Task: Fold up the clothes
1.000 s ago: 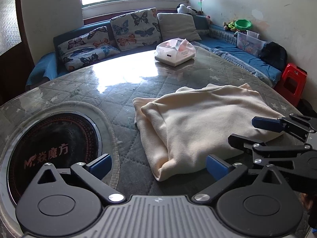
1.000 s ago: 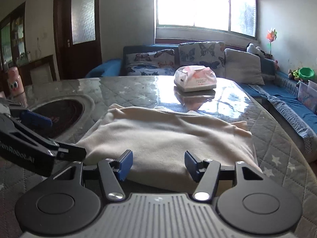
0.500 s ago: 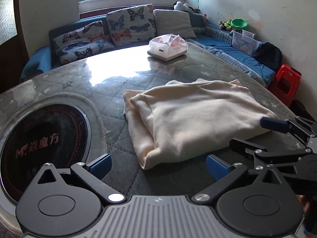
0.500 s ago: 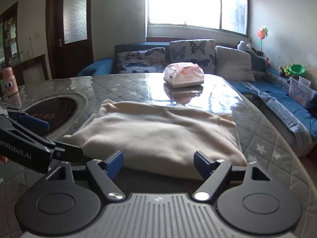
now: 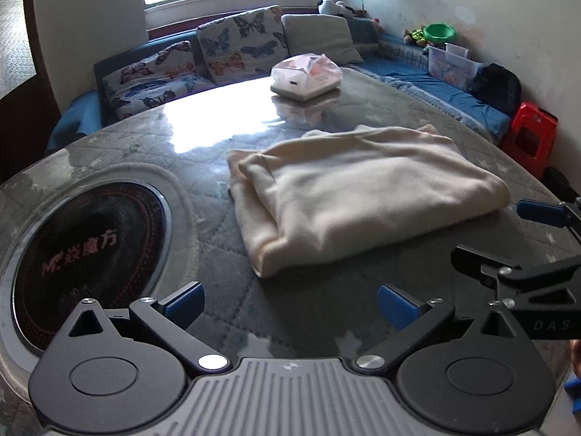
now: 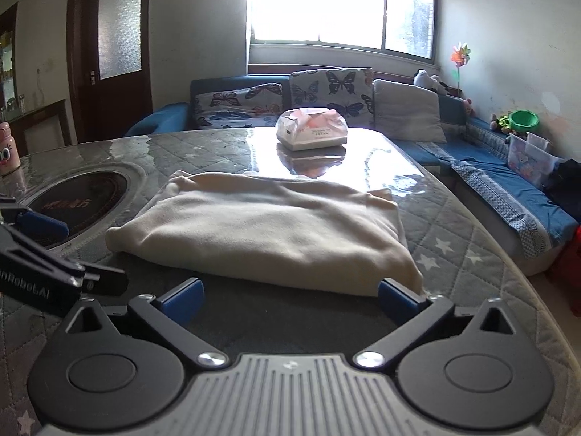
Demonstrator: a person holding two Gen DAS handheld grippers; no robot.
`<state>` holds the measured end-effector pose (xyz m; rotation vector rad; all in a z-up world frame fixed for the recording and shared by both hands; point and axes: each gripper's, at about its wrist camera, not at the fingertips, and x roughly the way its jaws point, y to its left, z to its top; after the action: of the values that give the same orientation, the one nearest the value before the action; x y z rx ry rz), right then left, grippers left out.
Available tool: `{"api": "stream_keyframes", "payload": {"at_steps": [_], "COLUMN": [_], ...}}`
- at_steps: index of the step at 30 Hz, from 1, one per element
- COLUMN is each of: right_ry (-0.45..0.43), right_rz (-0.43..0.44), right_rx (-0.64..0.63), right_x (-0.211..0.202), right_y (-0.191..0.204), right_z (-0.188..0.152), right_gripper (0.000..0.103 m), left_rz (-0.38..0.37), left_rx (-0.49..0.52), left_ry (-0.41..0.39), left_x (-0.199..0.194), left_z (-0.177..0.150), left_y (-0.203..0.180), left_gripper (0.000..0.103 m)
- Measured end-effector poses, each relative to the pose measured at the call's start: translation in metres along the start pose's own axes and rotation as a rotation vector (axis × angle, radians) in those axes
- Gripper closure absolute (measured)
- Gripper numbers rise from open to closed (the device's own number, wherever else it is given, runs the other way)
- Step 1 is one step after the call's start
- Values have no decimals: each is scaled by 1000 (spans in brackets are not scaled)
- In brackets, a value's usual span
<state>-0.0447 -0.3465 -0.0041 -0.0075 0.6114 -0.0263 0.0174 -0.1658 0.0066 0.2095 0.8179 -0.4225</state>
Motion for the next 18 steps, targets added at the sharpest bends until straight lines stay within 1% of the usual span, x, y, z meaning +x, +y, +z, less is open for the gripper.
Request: {"api": "stream_keyframes", "payload": {"at_steps": [4,7,9,13,18], "right_ry": [17,35,38,46,43], "right_rz": [-13,-17,-42,-61,-74], "right_rx": [22,30,38,100,159], "right_x": [-4,-7,-10,-17,-30], "right_y": [-2,-3,-3,-7,-12], "right_z": [-4,-9,-12,-19,-26], "right_gripper": [0,0,0,0,0], "left_rz": [-9,15,27,24,27], "left_rx": [2,-13,-29,-64,-65], "left_ry": [12,20,35,56,60], "left_x": [-4,-7,-7,-10,-15], "left_z": [-4,-7,-9,-14,-20], "left_y": [-6,-8,-8,-6,-10], "left_gripper": [0,0,0,0,0]}}
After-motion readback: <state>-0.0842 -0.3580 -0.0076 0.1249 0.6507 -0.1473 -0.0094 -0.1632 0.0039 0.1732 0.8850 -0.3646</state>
